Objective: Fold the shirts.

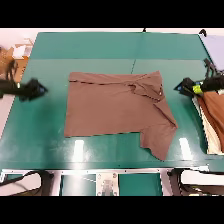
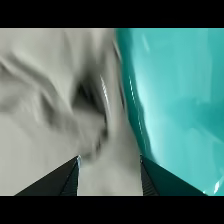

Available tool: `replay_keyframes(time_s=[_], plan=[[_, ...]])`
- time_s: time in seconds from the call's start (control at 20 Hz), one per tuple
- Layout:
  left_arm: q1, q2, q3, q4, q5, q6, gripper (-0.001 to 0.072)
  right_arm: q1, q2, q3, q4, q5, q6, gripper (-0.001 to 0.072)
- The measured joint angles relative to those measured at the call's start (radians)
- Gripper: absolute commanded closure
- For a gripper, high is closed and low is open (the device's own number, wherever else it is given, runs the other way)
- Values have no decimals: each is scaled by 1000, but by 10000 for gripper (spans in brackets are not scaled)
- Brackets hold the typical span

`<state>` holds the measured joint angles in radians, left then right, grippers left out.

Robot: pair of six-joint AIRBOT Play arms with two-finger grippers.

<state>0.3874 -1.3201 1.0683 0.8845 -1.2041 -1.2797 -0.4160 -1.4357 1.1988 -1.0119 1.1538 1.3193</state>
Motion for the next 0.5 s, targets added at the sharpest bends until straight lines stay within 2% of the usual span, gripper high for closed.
replay_keyframes(time_s=[0.25,0.5], plan=[[16,149,-414,84,-23,-40,332,-54,180,-246,6,-53,-13,290],[20,150,-599,-45,60,30,333,-65,225,-311,40,-68,-18,290]])
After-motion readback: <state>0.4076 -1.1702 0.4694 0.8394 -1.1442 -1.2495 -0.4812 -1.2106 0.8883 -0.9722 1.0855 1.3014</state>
